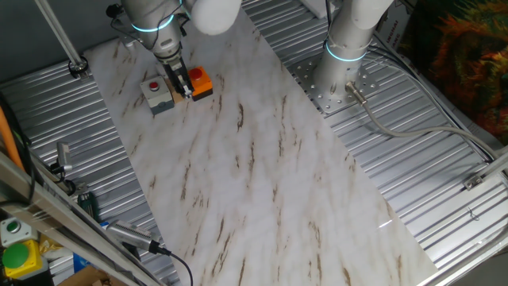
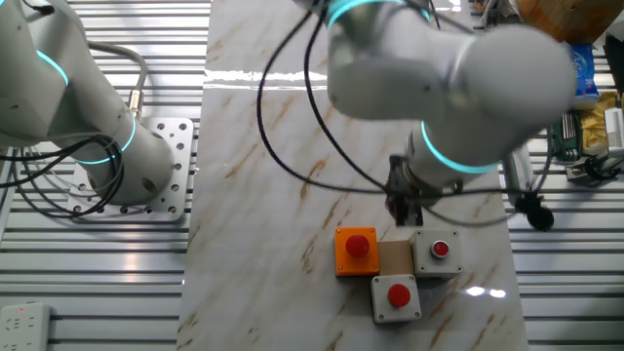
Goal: Approach and touch the side of the small block
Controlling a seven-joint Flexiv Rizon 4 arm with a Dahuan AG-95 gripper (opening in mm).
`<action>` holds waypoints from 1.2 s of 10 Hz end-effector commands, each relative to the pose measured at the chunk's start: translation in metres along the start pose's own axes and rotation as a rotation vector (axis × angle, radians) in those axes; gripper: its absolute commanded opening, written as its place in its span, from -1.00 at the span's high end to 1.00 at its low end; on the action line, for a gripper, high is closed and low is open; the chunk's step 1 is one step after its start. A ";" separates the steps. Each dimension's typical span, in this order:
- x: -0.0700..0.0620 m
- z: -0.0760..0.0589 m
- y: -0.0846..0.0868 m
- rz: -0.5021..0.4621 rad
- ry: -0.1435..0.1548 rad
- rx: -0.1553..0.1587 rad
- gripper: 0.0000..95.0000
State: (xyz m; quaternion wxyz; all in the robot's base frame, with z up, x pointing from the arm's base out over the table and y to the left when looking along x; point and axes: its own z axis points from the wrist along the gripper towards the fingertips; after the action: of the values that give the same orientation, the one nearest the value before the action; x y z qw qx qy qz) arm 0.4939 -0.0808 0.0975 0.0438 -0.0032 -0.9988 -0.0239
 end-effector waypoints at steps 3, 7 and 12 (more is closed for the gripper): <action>-0.005 -0.029 0.044 0.076 0.011 -0.014 1.00; -0.004 -0.030 0.044 0.081 -0.021 -0.022 1.00; -0.004 -0.030 0.044 0.091 -0.042 -0.023 1.00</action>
State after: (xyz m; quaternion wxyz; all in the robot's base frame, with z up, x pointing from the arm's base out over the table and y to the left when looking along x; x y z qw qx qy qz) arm 0.4995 -0.0379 0.1301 0.0235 -0.0497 -0.9979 -0.0338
